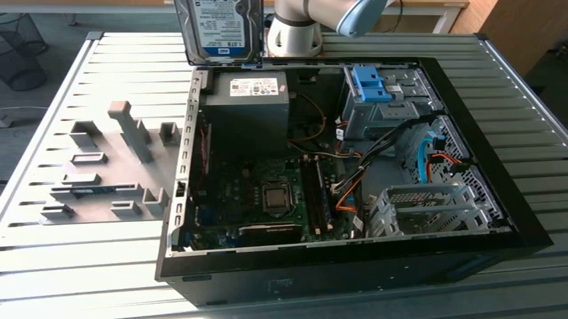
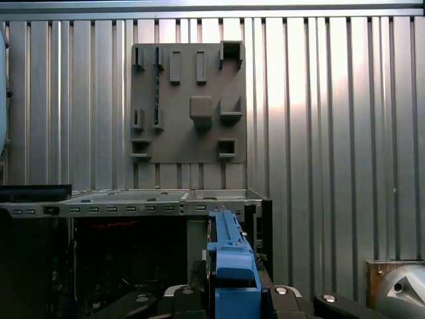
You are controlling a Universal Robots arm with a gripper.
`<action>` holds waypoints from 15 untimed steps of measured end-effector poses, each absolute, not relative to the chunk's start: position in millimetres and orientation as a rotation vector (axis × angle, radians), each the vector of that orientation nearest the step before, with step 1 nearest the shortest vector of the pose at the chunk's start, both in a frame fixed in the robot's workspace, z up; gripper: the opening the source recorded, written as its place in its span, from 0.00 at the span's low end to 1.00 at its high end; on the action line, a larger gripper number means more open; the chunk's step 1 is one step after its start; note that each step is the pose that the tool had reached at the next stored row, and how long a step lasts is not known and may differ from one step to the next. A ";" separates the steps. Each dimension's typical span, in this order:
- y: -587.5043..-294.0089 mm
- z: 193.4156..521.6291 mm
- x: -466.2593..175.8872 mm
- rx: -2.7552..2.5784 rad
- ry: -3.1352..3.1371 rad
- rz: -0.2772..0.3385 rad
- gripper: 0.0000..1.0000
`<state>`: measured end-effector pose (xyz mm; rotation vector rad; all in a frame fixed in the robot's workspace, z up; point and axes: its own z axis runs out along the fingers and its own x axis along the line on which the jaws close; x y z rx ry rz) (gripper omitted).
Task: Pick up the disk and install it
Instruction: 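Pick up the disk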
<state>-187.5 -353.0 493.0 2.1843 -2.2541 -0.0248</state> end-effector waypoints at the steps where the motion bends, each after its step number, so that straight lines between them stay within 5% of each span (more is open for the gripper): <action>1: -353.0 493.0 -186.3 2.184 -2.254 -0.025 0.36; 15: -358.3 493.0 -177.5 2.184 -2.254 -0.025 0.36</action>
